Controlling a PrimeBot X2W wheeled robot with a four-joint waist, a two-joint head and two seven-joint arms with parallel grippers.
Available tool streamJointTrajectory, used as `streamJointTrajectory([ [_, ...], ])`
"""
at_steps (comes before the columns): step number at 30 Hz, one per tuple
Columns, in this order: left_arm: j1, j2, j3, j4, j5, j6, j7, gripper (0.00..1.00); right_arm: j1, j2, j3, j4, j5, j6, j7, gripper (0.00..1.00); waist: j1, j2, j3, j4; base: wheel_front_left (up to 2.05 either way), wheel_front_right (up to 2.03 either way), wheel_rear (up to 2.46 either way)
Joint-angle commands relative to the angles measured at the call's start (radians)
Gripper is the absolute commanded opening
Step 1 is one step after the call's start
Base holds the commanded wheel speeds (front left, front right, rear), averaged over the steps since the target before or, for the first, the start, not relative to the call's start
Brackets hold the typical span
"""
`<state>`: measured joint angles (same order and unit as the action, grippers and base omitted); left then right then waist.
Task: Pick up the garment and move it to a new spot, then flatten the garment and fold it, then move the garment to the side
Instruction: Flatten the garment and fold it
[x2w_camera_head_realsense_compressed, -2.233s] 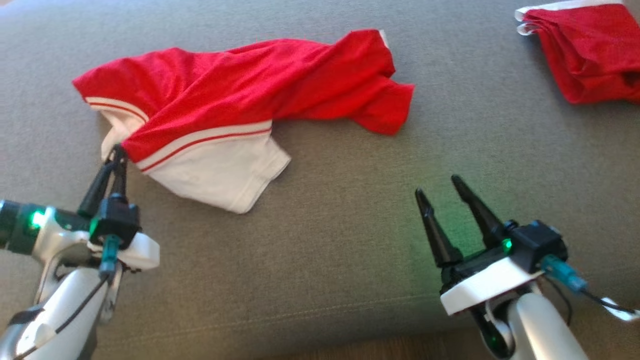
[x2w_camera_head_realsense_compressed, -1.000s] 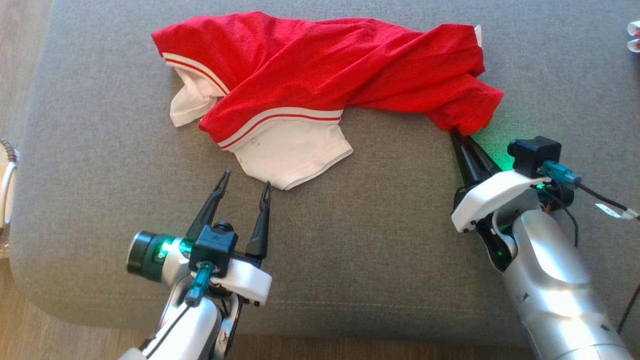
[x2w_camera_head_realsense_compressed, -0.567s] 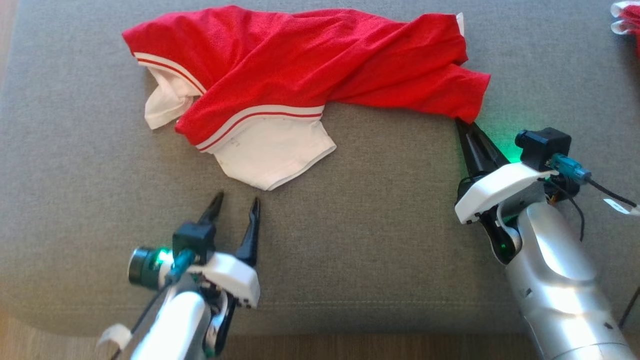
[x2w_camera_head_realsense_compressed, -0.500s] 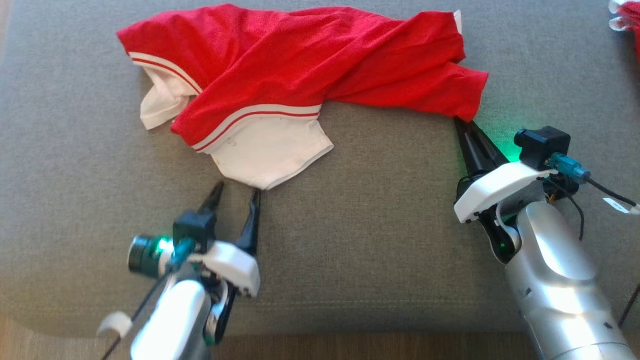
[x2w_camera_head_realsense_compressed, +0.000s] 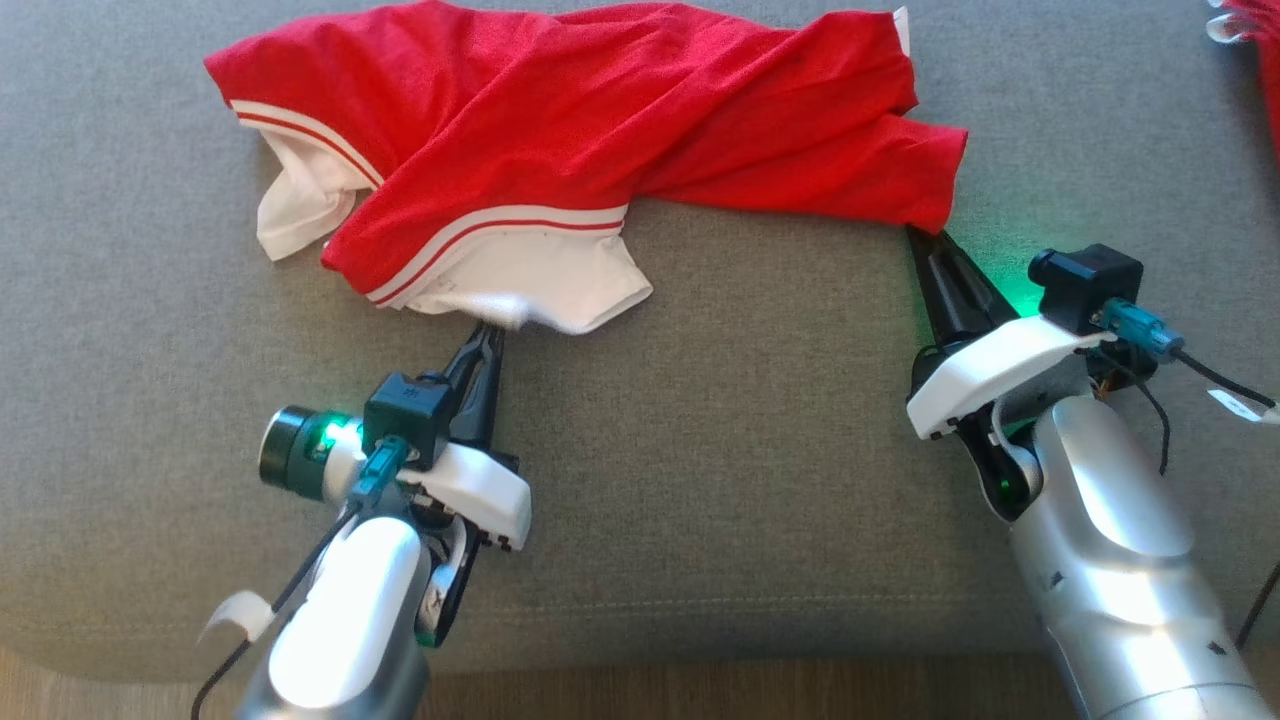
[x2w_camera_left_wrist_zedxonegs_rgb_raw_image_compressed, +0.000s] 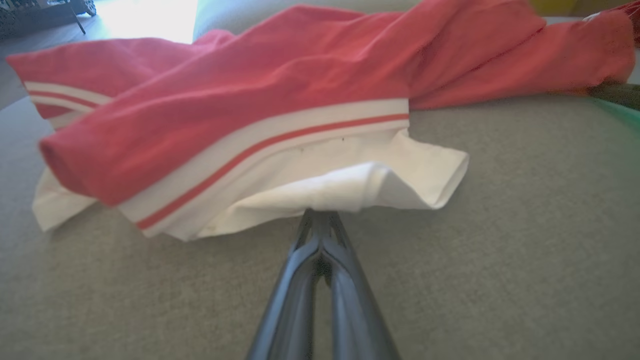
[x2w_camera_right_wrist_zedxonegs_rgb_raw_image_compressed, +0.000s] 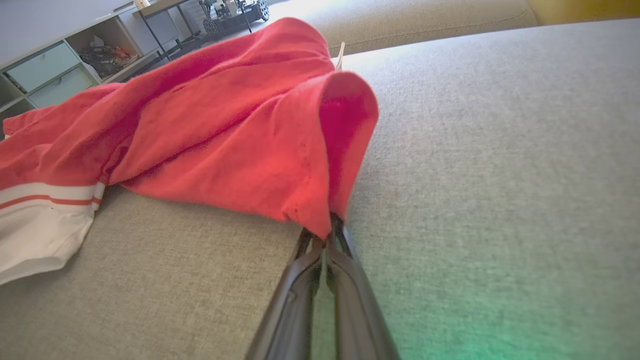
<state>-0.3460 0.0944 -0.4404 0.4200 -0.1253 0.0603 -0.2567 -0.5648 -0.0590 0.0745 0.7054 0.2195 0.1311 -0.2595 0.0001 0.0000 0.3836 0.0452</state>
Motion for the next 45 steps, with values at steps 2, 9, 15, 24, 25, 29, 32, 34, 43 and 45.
streamJointTrajectory([
  [2, 0.025, 0.017, 0.037, -0.057, 0.014, -0.002, -0.005, 0.0, -0.004, 0.009, 0.009, -0.035, -0.006, 0.0, -0.002, 0.0, -0.0001, 0.0, -0.014, 0.001, 0.0, 0.0, 0.0],
  [9, 0.107, 0.047, 0.087, -0.214, 0.035, 0.017, -0.005, 0.0, 0.036, 0.009, -0.027, -0.124, -0.002, 0.0, -0.002, 0.0, -0.0001, 0.0, -0.07, 0.007, 0.0, 0.0, 0.0],
  [15, 0.166, 0.05, 0.143, -0.178, -0.025, -0.004, -0.005, 0.0, 0.056, 0.009, -0.035, -0.173, 0.006, 0.0, -0.002, 0.0, -0.0001, 0.0, -0.1, -0.009, 0.0, 0.0, 0.0],
  [24, 0.11, -0.022, 0.15, 0.037, -0.187, -0.093, -0.002, 1.0, 0.067, 0.009, 0.004, -0.174, 0.029, 0.0, -0.002, 0.0, -0.0001, 0.0, -0.084, -0.019, 0.0, 0.0, 0.0],
  [25, 0.096, -0.026, 0.145, 0.053, -0.194, -0.097, -0.003, 1.0, 0.066, 0.009, 0.005, -0.174, 0.029, 0.0, -0.002, 0.0, -0.0001, 0.0, -0.081, -0.02, 0.0, 0.0, 0.0],
  [29, 0.056, -0.034, 0.132, 0.103, -0.201, -0.096, -0.004, 1.0, 0.062, 0.009, 0.008, -0.171, 0.023, 0.0, -0.002, 0.0, -0.0001, 0.0, -0.073, -0.023, 0.0, 0.0, 0.0],
  [32, 0.026, -0.038, 0.117, 0.145, -0.203, -0.1, -0.004, 1.0, 0.057, 0.009, 0.01, -0.168, 0.018, 0.0, -0.002, 0.0, -0.0001, 0.0, -0.068, -0.029, 0.0, 0.0, 0.0],
  [34, 0.016, -0.039, 0.103, 0.171, -0.202, -0.105, -0.005, 0.44, 0.053, 0.009, 0.009, -0.168, 0.014, 0.0, -0.002, 0.0, -0.0001, 0.0, -0.067, -0.034, 0.0, 0.0, 0.0],
  [43, 0.04, -0.043, 0.062, 0.198, -0.224, -0.066, 0.034, 0.0, 0.056, 0.009, -0.007, -0.169, 0.007, 0.0, -0.002, 0.0, -0.0001, 0.0, -0.084, -0.037, 0.0, 0.0, 0.0],
  [45, 0.051, -0.043, 0.05, 0.171, -0.241, -0.074, 0.04, 0.0, 0.059, 0.009, -0.012, -0.168, 0.006, 0.0, -0.002, 0.0, -0.0001, 0.0, -0.091, -0.034, 0.0, 0.0, 0.0],
])
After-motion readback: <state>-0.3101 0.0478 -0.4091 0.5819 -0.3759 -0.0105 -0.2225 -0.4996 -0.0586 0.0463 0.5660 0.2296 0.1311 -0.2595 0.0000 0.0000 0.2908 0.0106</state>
